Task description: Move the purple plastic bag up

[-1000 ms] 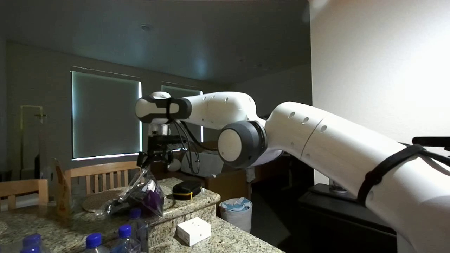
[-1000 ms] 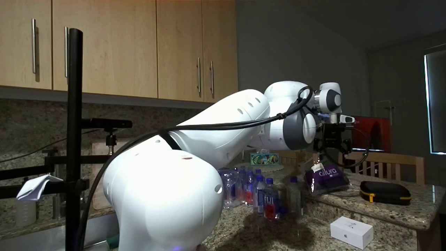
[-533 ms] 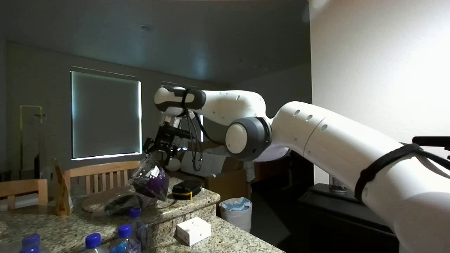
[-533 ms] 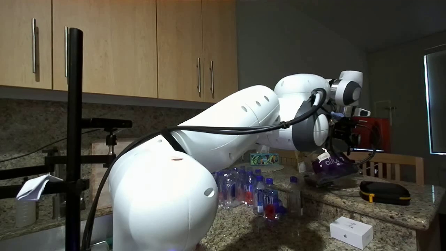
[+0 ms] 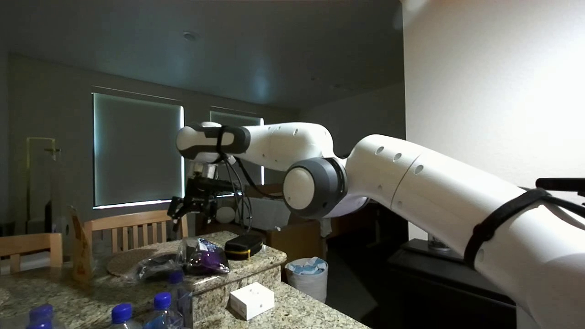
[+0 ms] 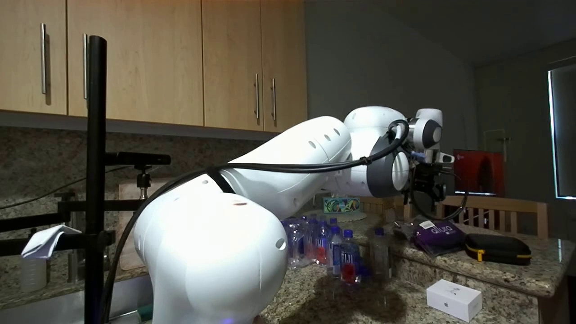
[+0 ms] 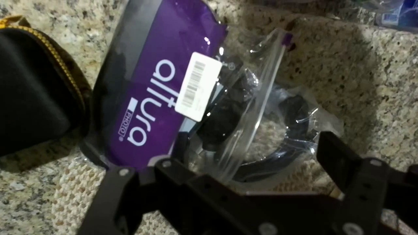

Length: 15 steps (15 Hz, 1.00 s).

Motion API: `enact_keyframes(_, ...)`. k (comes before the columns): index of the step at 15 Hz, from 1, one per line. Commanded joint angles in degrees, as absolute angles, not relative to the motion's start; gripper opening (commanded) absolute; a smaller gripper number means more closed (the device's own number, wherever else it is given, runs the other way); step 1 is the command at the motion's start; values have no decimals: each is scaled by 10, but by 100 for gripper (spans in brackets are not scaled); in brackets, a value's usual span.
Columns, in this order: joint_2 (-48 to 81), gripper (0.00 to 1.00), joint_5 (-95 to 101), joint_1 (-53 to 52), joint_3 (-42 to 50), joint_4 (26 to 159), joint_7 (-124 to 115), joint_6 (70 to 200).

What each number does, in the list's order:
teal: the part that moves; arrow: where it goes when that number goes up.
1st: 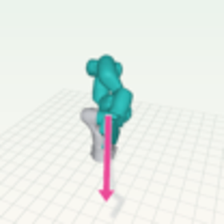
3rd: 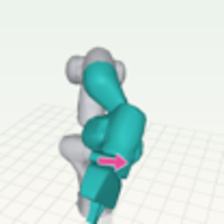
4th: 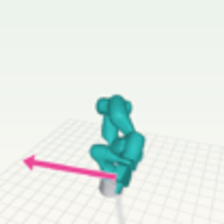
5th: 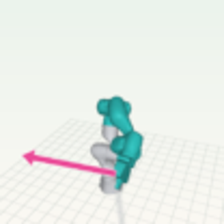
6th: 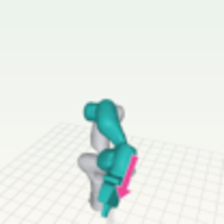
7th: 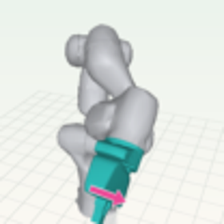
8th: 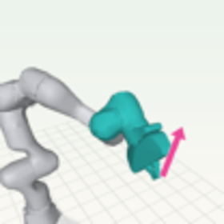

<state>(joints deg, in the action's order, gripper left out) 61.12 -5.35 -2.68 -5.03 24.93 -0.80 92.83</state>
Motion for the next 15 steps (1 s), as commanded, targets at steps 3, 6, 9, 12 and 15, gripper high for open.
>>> enact_keyframes(3, 602, 100, -36, -53, -41, 268, 2, 906)
enact_keyframes(6, 591, 100, -23, -62, -32, 262, -2, 887)
enact_keyframes(9, 574, 100, 10, -77, -10, 269, -5, 855)
enact_keyframes(12, 565, 100, 32, -88, 2, 269, 6, 821)
enact_keyframes(15, 586, 100, 20, -87, -4, 242, -7, 830)
